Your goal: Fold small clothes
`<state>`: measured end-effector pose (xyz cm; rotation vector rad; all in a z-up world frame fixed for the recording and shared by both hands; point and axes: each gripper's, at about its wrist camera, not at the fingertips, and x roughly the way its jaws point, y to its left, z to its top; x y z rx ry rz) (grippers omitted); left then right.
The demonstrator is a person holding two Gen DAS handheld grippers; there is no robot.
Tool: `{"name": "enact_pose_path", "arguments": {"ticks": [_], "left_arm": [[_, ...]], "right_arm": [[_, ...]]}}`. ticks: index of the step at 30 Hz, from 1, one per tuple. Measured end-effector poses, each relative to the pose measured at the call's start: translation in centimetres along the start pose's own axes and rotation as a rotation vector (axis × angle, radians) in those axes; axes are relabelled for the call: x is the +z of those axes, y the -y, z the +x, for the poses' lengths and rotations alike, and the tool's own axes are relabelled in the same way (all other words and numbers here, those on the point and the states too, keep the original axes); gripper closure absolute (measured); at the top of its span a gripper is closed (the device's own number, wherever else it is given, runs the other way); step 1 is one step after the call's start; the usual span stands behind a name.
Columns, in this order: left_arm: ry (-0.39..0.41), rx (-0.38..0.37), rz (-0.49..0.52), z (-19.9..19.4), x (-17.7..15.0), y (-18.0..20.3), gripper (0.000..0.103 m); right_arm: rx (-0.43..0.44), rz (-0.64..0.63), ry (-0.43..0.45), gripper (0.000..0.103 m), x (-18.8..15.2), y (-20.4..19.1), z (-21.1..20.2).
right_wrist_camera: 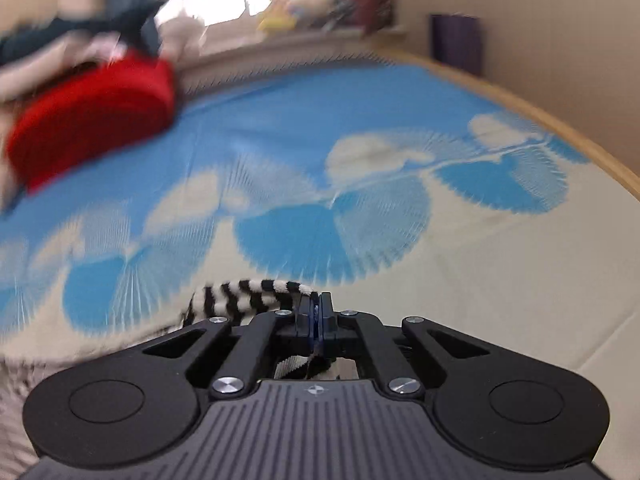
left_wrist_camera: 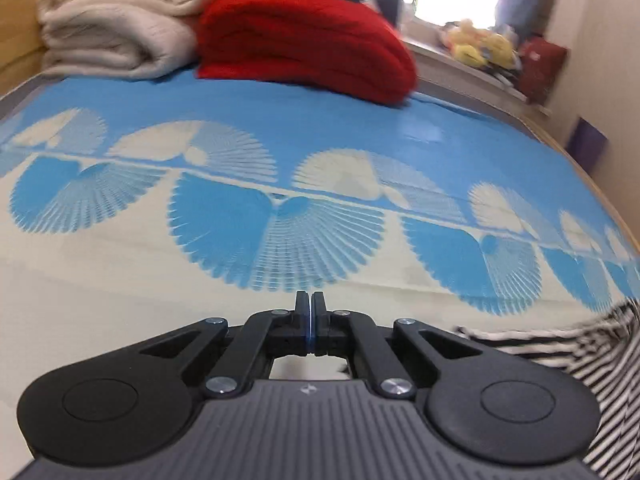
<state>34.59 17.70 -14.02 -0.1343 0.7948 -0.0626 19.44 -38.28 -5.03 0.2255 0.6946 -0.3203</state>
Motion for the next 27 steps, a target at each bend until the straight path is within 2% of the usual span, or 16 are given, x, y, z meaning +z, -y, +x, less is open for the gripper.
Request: {"name": "enact_pose_path", "arguments": {"ticks": [3,4,5,6,7,9,10,11,12,13,15,17,19,20,23,27], "left_arm": [[-0.102,-0.091,-0.013,0.7,-0.2,-0.5,0.101],[-0.125,-0.144,-0.017,0.6,-0.4,-0.6,0.094],[-0.145,-0.178,-0.012,0.6,-0.7,-0.5,0.086],[-0.173,-0.198,0.000,0.7,-1.1,-0.3,0.058],[-0.200,-0.194,0.016,0.9,-1.5,0.0,0.036],[-0.218,-0.143,0.077,1.4,-2.5,0.7,0.035],[-0.225,-0.114,0.110,1.7,-2.9,1.0,0.044],[-0.230,-0.104,0.124,2.1,-3.3,1.1,0.062],[-0.243,-0.130,0.131,2.5,-3.4,1.2,0.098],[-0.205,-0.120,0.150,2.2,-3.3,1.5,0.102],[-0.003,0.031,0.199,0.1,-2.6,1.9,0.102],[-0.016,0.012,0.101,-0.1,-2.1,0.8,0.100],[-0.181,-0.047,0.031,1.1,-2.5,-0.2,0.077],[-0.224,-0.030,0.030,1.2,-2.8,-0.5,0.070],[-0.203,-0.025,-0.014,-0.4,-2.9,-2.2,0.044],[-0.364,-0.212,-0.277,-0.7,-4.2,-7.3,0.032]], "right_arm": [[0.015,0.003,-0.139,0.098,-0.7,-0.3,1.8],[0.022,0.002,-0.159,0.097,-0.8,-0.5,1.9],[0.027,-0.008,-0.166,0.089,-0.9,-0.7,1.9],[0.021,-0.020,-0.161,0.070,-1.0,-0.9,1.6],[0.011,-0.030,-0.147,0.062,-1.1,-1.0,1.3],[-0.002,-0.034,-0.137,0.057,-1.4,-0.9,0.6],[-0.004,-0.028,-0.140,0.057,-1.5,-0.8,0.3],[-0.005,-0.023,-0.143,0.057,-1.6,-0.5,0.2],[-0.004,-0.020,-0.146,0.057,-1.5,-0.2,0.1],[0.000,-0.023,-0.147,0.057,-1.5,-0.1,-0.4],[0.019,-0.038,-0.146,0.057,-1.4,0.1,-1.2],[0.045,-0.065,-0.154,0.057,-1.6,-0.1,-1.8],[0.061,-0.112,-0.160,0.057,-1.8,-0.5,-2.5],[0.059,-0.134,-0.157,0.057,-1.9,-0.7,-2.9],[0.075,-0.161,-0.166,0.057,-2.2,-0.9,-4.2],[0.123,-0.198,-0.149,0.057,-1.6,-0.5,-7.5]]}}
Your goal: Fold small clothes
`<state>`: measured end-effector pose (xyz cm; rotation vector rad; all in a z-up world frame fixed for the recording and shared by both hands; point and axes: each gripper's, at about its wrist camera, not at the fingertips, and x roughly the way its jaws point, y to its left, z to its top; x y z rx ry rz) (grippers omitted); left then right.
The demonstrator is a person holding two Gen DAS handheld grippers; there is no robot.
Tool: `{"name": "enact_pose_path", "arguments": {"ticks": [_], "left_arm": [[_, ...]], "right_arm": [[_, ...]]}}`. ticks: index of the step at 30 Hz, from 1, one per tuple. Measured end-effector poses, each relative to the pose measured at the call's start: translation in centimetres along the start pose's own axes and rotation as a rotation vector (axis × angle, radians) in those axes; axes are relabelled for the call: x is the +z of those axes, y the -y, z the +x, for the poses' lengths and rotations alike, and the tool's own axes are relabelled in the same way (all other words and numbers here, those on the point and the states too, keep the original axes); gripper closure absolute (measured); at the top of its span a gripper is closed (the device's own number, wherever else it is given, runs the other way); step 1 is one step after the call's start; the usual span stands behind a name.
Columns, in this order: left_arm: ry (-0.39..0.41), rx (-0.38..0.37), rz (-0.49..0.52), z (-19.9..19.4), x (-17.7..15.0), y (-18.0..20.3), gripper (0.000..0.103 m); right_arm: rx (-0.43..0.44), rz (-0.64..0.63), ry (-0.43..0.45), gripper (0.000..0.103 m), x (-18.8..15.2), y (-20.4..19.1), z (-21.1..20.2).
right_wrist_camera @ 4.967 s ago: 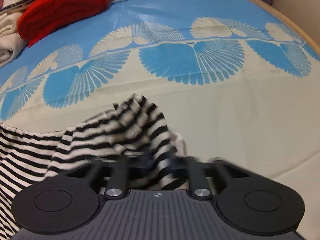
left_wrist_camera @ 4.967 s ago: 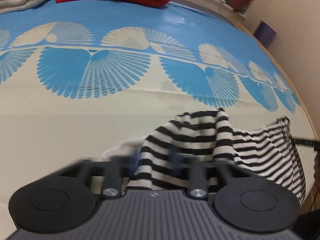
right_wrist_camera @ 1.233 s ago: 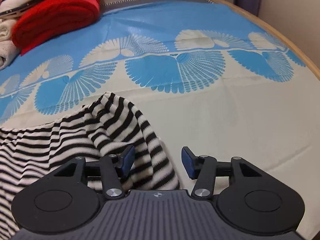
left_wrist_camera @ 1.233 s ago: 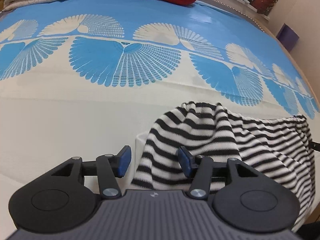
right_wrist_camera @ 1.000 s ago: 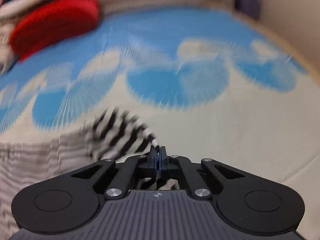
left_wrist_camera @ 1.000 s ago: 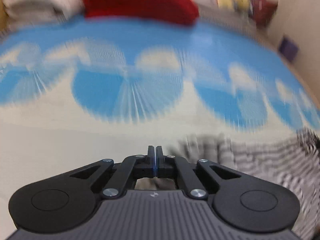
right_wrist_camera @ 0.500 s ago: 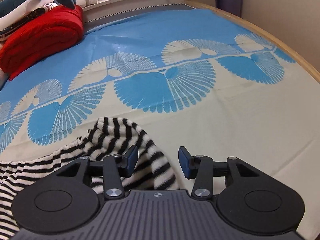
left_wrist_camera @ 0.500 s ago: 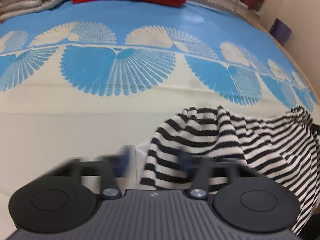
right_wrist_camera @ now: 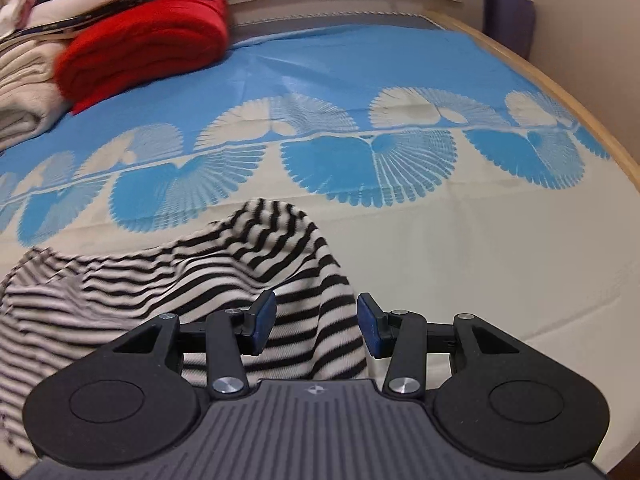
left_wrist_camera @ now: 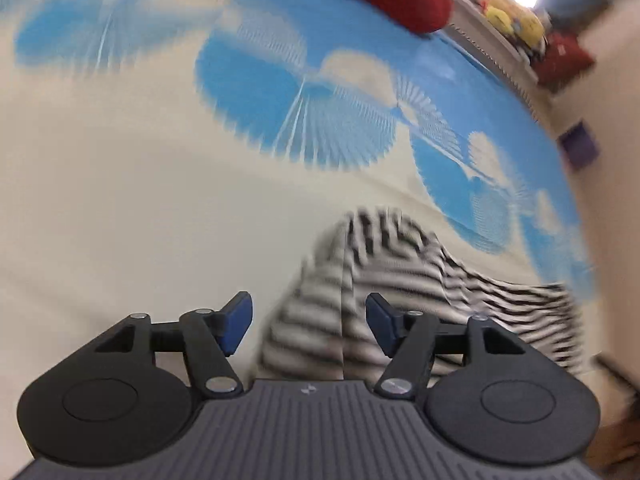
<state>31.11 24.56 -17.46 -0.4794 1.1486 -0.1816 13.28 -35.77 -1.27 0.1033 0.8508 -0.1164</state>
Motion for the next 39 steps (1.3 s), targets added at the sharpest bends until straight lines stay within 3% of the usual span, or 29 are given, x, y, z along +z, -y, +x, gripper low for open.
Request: {"name": "enact_pose_path", "arguments": {"ticks": [6,8,11,15,20,21,22,24,25,28,32,37,39], "left_arm": [[-0.154,-0.094,-0.034,0.6,-1.6,-3.2,0.030],[-0.185,-0.130,-0.001,1.2,-2.0,-3.4,0.028],[-0.245,-0.115,0.030,2.7,-2.8,-3.6,0.027],[-0.244,-0.157,0.073,3.9,-3.0,-2.5,0.021],[-0.229,-0.135,0.179,5.1,-3.5,0.6,0.020],[-0.228,-0.139,0.208,5.4,-3.7,1.3,0.026],[-0.242,-0.163,0.225,5.7,-3.9,1.9,0.050],[-0.262,-0.167,0.241,6.4,-4.3,2.9,0.079],[-0.257,-0.163,0.262,6.4,-4.5,3.2,0.083],[-0.220,-0.166,0.293,5.6,-4.2,3.7,0.087],[-0.117,-0.166,0.198,2.5,-2.8,1.9,0.089],[-0.016,-0.053,0.185,-2.4,-2.5,0.1,0.089],[0.011,0.041,0.215,-4.2,-2.9,-0.5,0.089]], "right_arm": [[-0.004,0.069,0.157,0.052,-1.3,1.7,-6.1],[-0.028,0.121,0.160,0.053,-1.8,2.5,-6.4],[-0.075,0.193,0.203,0.053,-1.8,3.4,-6.9],[-0.116,0.231,0.179,0.053,-1.8,4.1,-6.6],[-0.134,0.211,0.170,0.053,-1.6,4.0,-6.4],[-0.139,0.210,0.168,0.053,-1.6,4.0,-6.2],[-0.143,0.212,0.165,0.053,-1.6,4.0,-6.1],[-0.149,0.218,0.156,0.053,-1.5,3.9,-5.8],[-0.151,0.223,0.155,0.053,-1.5,3.9,-5.7],[-0.148,0.233,0.153,0.053,-1.3,3.5,-5.5],[-0.131,0.240,0.158,0.053,-1.1,2.2,-5.3],[-0.091,0.222,0.162,0.053,-0.8,0.3,-4.8],[-0.078,0.206,0.165,0.053,-0.8,-0.4,-4.7]]}}
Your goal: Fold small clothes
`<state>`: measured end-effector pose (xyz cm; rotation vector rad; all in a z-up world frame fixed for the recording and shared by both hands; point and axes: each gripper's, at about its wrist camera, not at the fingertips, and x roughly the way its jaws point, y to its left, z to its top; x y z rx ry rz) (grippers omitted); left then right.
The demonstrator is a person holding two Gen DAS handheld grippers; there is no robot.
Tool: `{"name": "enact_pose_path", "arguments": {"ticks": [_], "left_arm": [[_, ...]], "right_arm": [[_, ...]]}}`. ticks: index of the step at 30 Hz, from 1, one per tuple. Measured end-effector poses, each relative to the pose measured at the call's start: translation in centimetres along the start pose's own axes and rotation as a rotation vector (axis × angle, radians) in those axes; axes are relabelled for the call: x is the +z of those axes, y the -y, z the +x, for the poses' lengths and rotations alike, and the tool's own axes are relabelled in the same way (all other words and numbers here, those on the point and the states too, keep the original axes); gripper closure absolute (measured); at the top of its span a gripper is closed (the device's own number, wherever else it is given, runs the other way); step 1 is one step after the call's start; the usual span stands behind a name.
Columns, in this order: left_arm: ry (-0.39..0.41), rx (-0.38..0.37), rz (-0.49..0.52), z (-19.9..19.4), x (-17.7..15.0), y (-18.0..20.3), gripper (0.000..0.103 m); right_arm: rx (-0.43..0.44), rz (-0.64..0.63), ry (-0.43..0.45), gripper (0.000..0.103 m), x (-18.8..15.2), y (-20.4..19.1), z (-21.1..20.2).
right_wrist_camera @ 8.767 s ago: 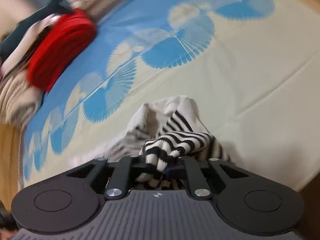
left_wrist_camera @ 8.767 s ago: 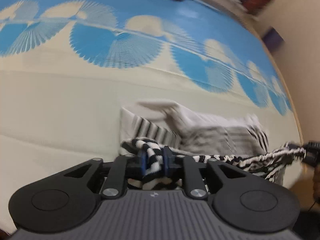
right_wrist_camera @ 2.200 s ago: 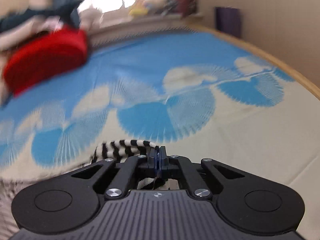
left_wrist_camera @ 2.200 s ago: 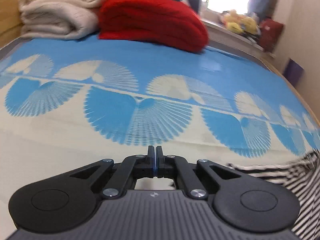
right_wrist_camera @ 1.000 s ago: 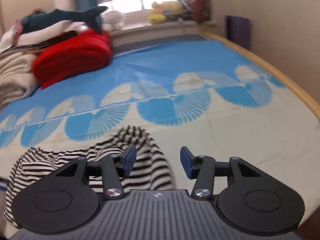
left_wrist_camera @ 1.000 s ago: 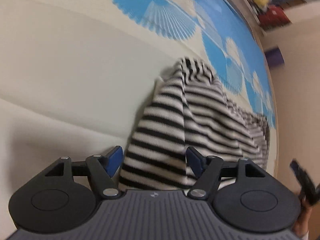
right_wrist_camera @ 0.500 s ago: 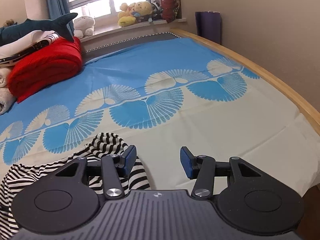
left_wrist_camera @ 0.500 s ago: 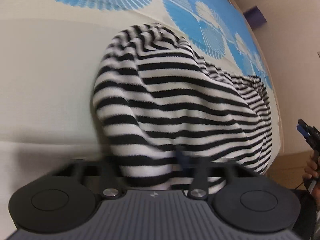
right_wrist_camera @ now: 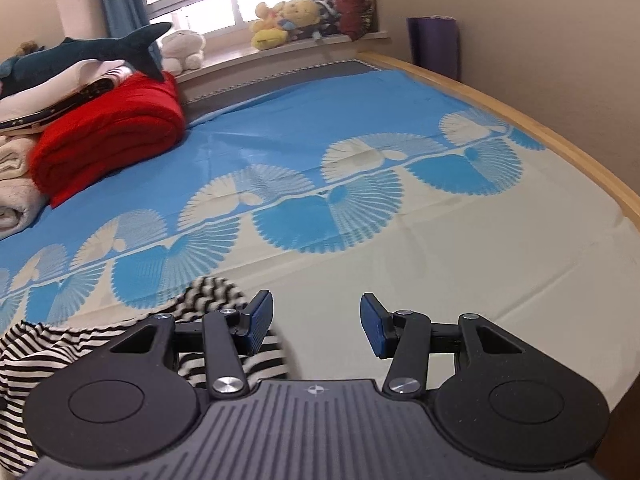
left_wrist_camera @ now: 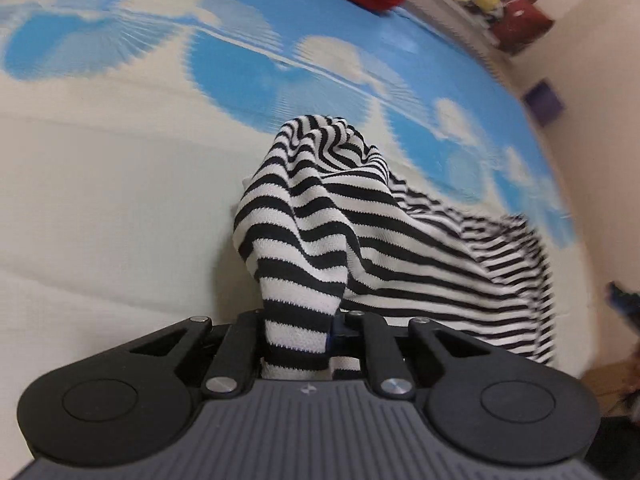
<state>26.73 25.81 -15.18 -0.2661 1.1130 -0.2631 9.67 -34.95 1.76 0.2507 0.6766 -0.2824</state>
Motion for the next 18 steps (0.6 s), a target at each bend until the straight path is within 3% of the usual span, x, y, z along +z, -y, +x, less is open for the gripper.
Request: {"name": "enact_pose_path", "arguments": {"ticks": [3,5,11,14,18], "left_arm": [[0.020,0.116,0.040,-2.1,-0.5,-0.1,0.089],[0.026,0.116,0.003,-3.2,-0.4,-0.4,0.089],[0.061,-0.102,-0.041,-4.4,0.9,6.0,0.090],[0.061,-0.218,-0.052,-3.7,1.7,10.8,0.090],[0.047,-0.293,0.002,-0.6,2.3,19.4,0.090]], "right_arm": [[0.019,-0.016,-0.004,0.053,-0.2,-0.6,0.0],[0.025,-0.020,-0.007,0.053,-0.4,-0.8,0.0],[0.042,-0.039,0.005,0.053,-0.6,-0.8,-0.7],[0.043,-0.051,0.011,0.053,-0.7,-0.4,-1.1],[0.032,-0.037,0.004,0.053,-0.7,0.7,-1.1]]}}
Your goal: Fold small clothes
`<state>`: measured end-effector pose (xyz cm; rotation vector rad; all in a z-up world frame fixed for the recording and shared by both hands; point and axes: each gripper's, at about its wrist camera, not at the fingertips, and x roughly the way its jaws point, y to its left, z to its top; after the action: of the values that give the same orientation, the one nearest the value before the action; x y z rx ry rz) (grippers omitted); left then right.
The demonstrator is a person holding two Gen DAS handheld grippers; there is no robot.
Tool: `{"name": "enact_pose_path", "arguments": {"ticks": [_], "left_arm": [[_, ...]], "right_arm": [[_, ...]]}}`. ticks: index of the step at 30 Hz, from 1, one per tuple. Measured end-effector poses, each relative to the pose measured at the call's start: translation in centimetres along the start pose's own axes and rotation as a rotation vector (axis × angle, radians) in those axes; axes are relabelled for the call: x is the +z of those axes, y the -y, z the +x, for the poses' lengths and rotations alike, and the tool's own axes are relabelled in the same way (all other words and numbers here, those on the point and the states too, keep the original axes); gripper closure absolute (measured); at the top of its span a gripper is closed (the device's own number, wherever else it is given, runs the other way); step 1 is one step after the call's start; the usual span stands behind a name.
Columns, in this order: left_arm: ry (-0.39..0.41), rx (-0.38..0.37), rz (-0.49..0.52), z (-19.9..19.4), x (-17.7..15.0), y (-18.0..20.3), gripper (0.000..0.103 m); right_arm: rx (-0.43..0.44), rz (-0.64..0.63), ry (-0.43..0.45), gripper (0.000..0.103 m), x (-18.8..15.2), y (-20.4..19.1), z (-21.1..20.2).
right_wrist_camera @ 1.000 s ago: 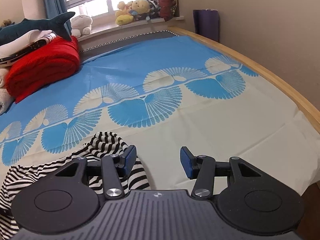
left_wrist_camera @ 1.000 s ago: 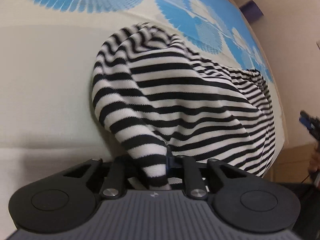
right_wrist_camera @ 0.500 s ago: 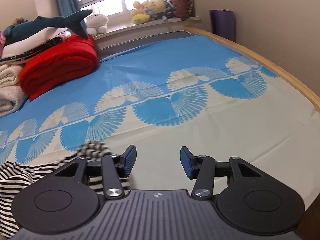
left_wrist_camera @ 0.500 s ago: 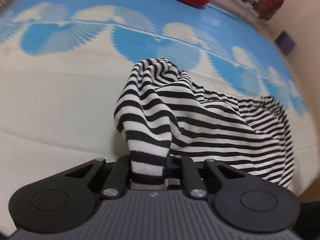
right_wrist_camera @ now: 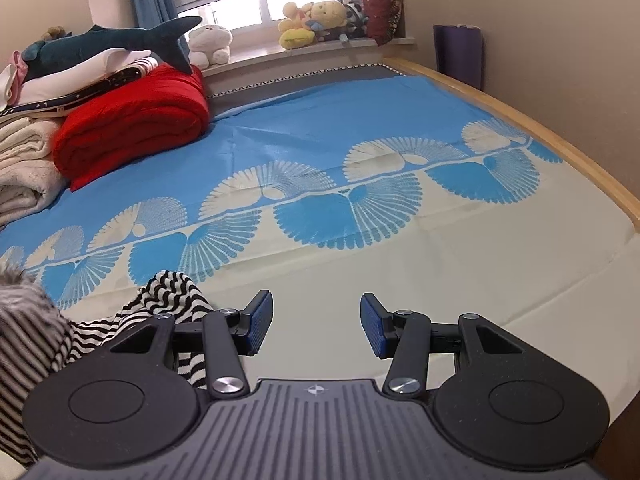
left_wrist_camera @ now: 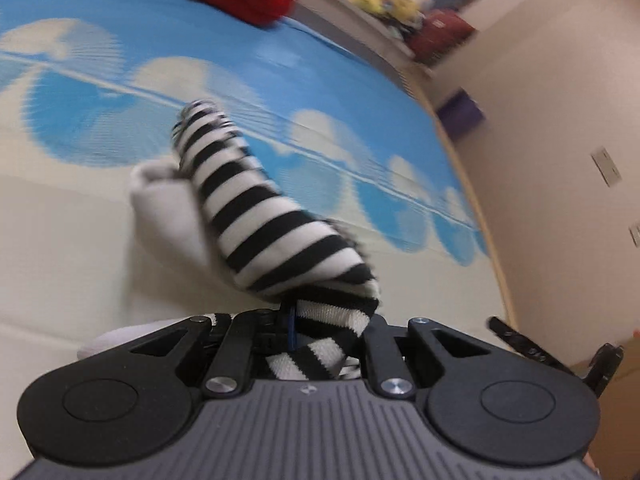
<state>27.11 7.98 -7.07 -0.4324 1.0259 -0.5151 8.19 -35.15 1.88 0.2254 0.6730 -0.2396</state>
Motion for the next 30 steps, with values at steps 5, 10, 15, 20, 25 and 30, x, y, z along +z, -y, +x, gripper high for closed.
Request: {"name": "enact_pose_path", "arguments": {"ticks": [5,10,15,20,25,30], "left_arm": [[-0.014,-0.038,0.125,5.9,-1.6,8.5,0.073],[0.094,-0.222,0.183,3.7,-1.4,10.3,0.065],[0.052,-0.083,0.145,2.0,-0.7,5.0,0.066],[-0.075,0.080,0.241,1.7,-2.8,1.8,0.066],[-0.130,0.111,0.376,0.8,-4.4,1.3,0.065],[-0.174,0.116,0.461,1.4,-5.9,2.2,0.065]], "right_arm": [[-0.008,0.017,-0.004,0.053,0.0,0.6,0.1],[0.019,-0.002,-0.025,0.053,-0.3,-0.3,0.5],[0.167,-0.013,-0.085,0.052,-0.7,-2.3,1.3],[0.360,-0.055,-0.310,0.051,-2.4,-6.1,3.9],[0.216,-0.359,-0.461,0.051,-6.1,-10.3,5.7],[0.315,-0.404,-0.432,0.098,-6.3,-10.1,3.8]]}}
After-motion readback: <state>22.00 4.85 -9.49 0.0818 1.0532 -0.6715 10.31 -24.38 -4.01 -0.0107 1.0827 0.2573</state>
